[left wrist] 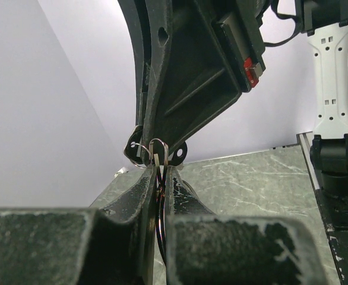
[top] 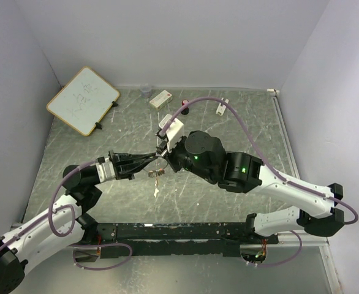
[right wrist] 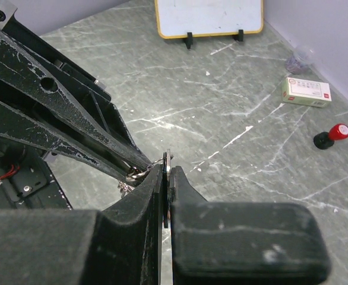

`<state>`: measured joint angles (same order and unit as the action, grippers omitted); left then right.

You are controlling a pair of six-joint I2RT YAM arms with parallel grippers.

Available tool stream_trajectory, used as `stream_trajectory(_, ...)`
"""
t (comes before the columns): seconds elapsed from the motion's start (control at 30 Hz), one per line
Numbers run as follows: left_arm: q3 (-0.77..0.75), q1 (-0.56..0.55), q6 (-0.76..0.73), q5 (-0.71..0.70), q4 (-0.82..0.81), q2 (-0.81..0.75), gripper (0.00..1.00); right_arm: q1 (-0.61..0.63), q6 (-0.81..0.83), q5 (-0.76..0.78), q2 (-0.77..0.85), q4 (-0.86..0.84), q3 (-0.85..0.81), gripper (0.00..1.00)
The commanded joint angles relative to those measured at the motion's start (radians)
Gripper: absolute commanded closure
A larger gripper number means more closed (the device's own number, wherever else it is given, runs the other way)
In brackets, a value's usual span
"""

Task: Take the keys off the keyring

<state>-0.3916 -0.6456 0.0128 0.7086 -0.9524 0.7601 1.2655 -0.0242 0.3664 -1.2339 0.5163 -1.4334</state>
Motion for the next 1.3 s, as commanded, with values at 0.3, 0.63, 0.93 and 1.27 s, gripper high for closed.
stream_trajectory(0.3, -0.05, -0.015, 0.056, 0.068, -0.124, -0.04, 0.93, -0.018, 0.019, -0.145, 0.004, -0.023, 0.031, 1.0)
stream_trajectory(0.63, -0.053, -0.015, 0.021, -0.024, -0.17, -0.066, 0.93, -0.025, 0.005, -0.101, 0.033, 0.001, 0.069, 1.0)
stream_trajectory(0.93, -0.077, -0.015, -0.011, -0.056, -0.084, -0.055, 0.93, -0.026, -0.005, 0.105, 0.07, -0.031, 0.088, 1.0)
stream_trajectory(1.27, -0.05, -0.015, -0.052, -0.196, 0.107, -0.058, 0.93, -0.087, 0.002, 0.481, 0.083, -0.159, 0.124, 1.0)
